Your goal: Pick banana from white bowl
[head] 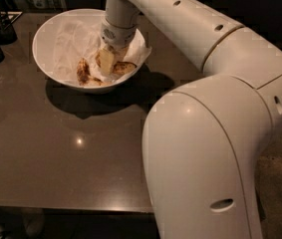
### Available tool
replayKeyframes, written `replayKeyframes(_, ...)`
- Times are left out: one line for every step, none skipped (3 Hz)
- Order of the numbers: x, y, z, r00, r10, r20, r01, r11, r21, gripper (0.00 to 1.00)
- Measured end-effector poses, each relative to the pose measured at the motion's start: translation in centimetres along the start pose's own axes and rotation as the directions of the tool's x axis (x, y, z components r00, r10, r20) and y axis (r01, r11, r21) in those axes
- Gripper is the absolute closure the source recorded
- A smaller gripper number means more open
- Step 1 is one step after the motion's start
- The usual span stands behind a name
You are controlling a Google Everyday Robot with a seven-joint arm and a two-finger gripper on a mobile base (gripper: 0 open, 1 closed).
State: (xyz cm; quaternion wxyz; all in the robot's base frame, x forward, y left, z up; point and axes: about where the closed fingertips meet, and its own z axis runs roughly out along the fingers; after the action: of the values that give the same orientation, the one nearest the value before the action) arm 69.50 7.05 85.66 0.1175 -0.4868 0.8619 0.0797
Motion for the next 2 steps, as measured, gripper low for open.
replayKeyframes(0.8,-0.1,-3.2,0.999,-0.011,0.041,0.010,0.9995,0.030,1.00)
replayKeyframes(1.3,0.1,-6.1,0.994,-0.052,0.095,0.045,0.9962,0.074,1.00)
